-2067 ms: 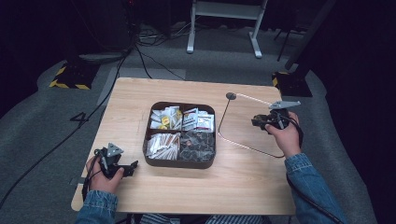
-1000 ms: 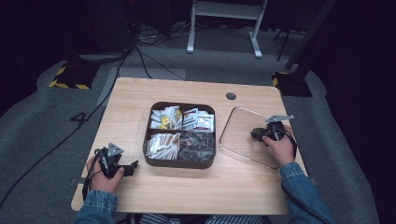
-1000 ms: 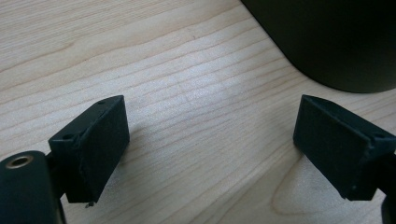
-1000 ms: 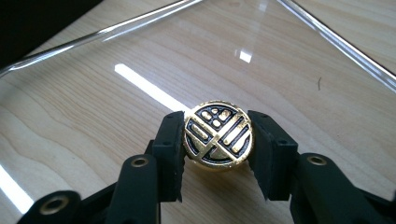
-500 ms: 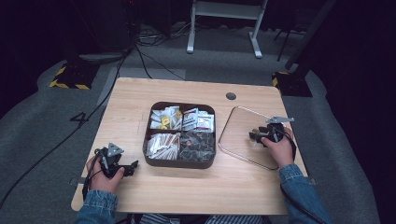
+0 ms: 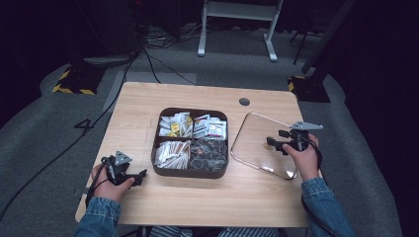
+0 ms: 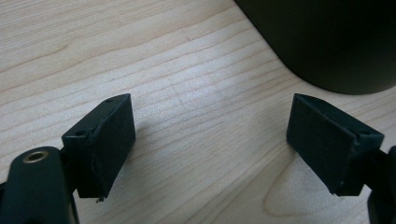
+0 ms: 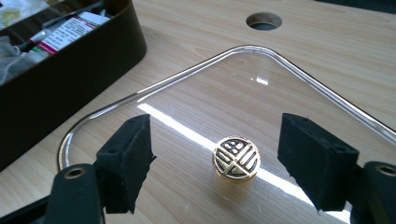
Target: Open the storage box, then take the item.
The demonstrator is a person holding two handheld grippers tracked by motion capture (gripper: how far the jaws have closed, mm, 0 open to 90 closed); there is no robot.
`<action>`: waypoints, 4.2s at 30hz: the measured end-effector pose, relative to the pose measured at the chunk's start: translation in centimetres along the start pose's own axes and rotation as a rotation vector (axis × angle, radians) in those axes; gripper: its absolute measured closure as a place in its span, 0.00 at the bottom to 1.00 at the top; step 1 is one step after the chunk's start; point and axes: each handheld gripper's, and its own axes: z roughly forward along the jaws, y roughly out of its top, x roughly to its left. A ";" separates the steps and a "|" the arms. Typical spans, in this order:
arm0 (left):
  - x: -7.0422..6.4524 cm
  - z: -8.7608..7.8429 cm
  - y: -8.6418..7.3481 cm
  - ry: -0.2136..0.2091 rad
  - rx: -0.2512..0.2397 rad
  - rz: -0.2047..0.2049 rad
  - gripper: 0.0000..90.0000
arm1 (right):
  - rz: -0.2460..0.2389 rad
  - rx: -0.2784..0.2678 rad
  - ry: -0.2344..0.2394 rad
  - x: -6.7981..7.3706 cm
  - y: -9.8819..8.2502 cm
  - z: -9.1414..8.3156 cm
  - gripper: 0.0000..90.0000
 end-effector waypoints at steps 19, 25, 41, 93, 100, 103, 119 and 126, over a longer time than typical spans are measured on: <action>-1.2 -2.3 4.0 -0.021 -0.126 -0.144 0.31 | 0.028 -0.007 -0.008 -0.7 -1.3 -2.5 0.33; -2.9 -3.0 5.8 -0.054 -0.202 -0.109 0.39 | 0.036 -0.007 -0.022 -0.8 -1.9 -3.2 0.33; -6.9 -0.3 8.9 -0.077 -0.117 0.103 0.67 | 0.054 -0.015 -0.041 -0.2 -3.9 -5.2 0.33; -5.2 -1.5 9.4 -0.354 -0.250 0.030 0.98 | 0.005 -0.004 -0.013 1.2 -4.0 -4.4 0.33; -6.0 -2.9 10.0 -0.409 -0.327 0.092 0.99 | 0.011 -0.003 -0.007 1.2 -4.1 -4.3 0.33; -6.2 -3.5 10.2 -0.440 -0.358 0.099 0.99 | 0.011 -0.003 -0.006 1.2 -4.2 -4.3 0.33; -7.9 -4.3 10.5 -0.546 -0.398 0.216 0.98 | 0.019 -0.019 -0.015 1.0 -4.2 -4.5 0.33; -10.2 -4.0 10.6 -0.616 -0.375 0.278 0.98 | 0.022 -0.020 -0.018 0.9 -4.3 -4.5 0.33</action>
